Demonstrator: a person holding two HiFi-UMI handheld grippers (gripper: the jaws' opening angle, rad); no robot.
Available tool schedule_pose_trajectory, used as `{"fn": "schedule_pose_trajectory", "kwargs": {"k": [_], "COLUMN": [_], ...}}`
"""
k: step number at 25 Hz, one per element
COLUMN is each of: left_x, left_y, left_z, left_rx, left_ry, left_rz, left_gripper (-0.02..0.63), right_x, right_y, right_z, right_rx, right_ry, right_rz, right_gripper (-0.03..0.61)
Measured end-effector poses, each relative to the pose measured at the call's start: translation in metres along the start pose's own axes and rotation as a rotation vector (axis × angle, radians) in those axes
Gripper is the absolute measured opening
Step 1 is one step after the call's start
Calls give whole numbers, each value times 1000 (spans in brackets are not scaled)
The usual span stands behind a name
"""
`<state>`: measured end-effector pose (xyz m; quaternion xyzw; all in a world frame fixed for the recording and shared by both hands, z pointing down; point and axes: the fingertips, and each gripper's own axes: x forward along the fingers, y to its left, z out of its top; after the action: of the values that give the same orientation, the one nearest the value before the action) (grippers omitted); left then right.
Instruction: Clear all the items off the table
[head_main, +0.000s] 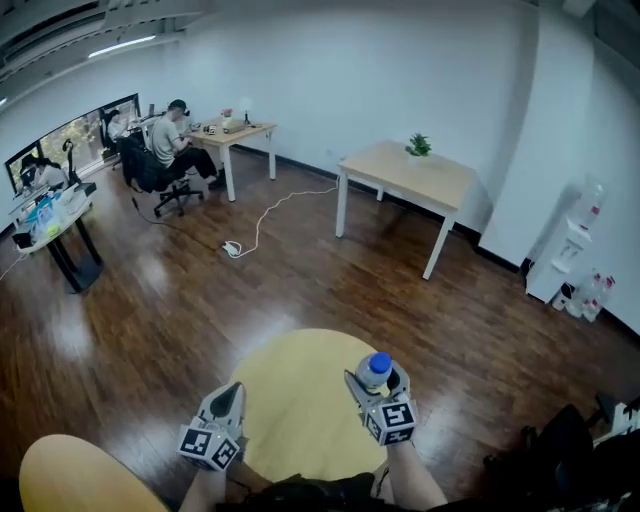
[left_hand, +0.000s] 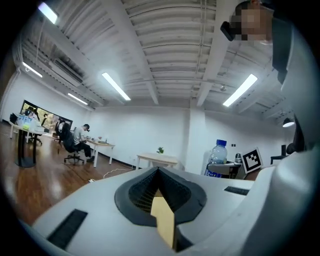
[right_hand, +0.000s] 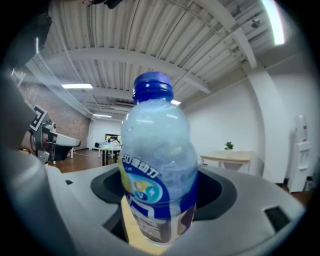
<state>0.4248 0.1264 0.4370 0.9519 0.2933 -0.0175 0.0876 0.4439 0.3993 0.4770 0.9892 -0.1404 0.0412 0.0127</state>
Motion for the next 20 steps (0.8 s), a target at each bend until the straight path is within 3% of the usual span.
{"fn": "schedule_pose_trajectory", "kwargs": {"k": [5, 8, 15, 20], "left_x": [25, 31, 27, 27], "left_y": [-6, -11, -6, 6], "left_z": [0, -11, -18, -31], "left_rx": [7, -21, -51, -80], "left_ry": [-19, -9, 38, 83], "left_rz": [-105, -145, -120, -69], "left_gripper": [-9, -9, -9, -9], "right_x": [-29, -42, -47, -34], "right_y": [-27, -35, -38, -35], "right_z": [8, 5, -16, -37], "right_rx": [-32, -28, 10, 8], "right_ry": [-16, -9, 43, 109], "right_rz": [-154, -203, -202, -134], "right_gripper": [385, 385, 385, 387]}}
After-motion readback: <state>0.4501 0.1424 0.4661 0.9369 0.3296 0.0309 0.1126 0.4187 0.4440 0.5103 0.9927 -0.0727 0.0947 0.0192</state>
